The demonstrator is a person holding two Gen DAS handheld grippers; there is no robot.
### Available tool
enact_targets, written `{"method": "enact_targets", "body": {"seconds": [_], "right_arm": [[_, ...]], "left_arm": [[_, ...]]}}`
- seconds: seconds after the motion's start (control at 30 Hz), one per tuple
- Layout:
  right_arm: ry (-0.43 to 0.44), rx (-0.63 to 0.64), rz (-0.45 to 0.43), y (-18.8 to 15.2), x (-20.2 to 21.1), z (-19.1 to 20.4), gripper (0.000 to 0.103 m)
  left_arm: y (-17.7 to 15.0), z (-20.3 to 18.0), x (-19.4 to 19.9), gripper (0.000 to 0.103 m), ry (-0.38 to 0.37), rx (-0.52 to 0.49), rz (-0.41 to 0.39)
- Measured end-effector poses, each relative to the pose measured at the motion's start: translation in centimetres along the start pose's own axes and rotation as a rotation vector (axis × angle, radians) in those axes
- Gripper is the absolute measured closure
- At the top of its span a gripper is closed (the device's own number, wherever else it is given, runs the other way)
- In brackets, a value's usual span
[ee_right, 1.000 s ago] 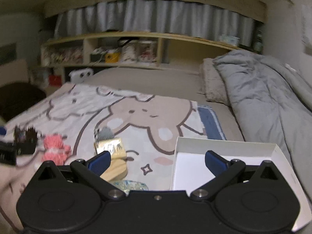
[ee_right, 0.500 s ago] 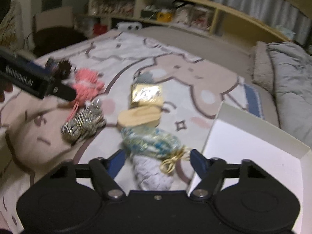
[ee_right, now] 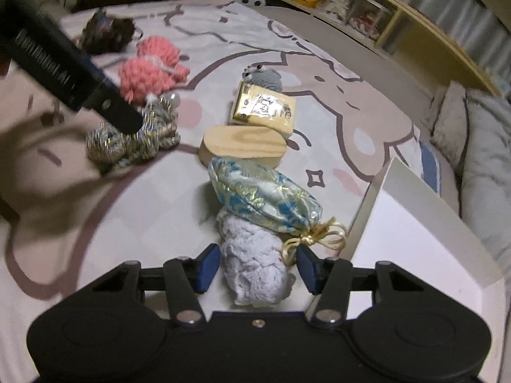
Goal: Organize objects
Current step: 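Grasp the braided grey-gold rope with the left tool while the right tool grasps the white lace bundle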
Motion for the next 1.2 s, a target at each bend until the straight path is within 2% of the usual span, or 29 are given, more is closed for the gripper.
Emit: {"method": "enact_targets", "body": {"seconds": [0.03,0.13,0.47,0.63,0.73,0.77,0.93,1.2], "right_arm": [[0.000,0.001,0.005,0.0,-0.1,-0.1,0.059],[0.007,-0.028,0.007,0.3,0.2,-0.3,0.064],[0.142,-0.269,-0.003,1.7,2.1,-1.1,0.066],[0.172,-0.319,0.014,1.7,2.2,-0.7,0.067],[0.175,-0.334,0.022,1.7,2.2,-0.8,0.067],[0.177,-0.341,0.022,1.7,2.2,-0.8,0.067],[0.183,-0.398,-0.015,1.7,3.0,-1.7,0.067],[0.119,-0.565,-0.170,2.6,6.7,-5.3,0.067]], "left_arm": [[-0.1,0.0,-0.2,0.053,0.001,-0.001,0.006],[-0.5,0.1,-0.8,0.053,0.004,-0.001,0.031],[-0.9,0.2,-2.0,0.053,0.032,-0.019,0.059],[-2.0,0.5,-3.4,0.054,0.064,-0.049,0.111],[-1.8,0.4,-3.3,0.065,0.061,-0.042,0.109],[-1.8,0.4,-3.2,0.065,0.064,-0.035,0.107],[-1.4,0.4,-2.5,0.066,0.070,-0.016,0.087],[1.8,0.3,1.1,0.066,0.071,0.076,-0.080]]}}
Point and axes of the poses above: each gripper's, at about its wrist camera, not at the fingertips, and x roughly against the way its jaws point, z to its left, y to its top, the point moved 2 cm from there along -x, roughly the way its jaws point, and after that the axes turned 15 degrees about -z, right-handed, at the moved point
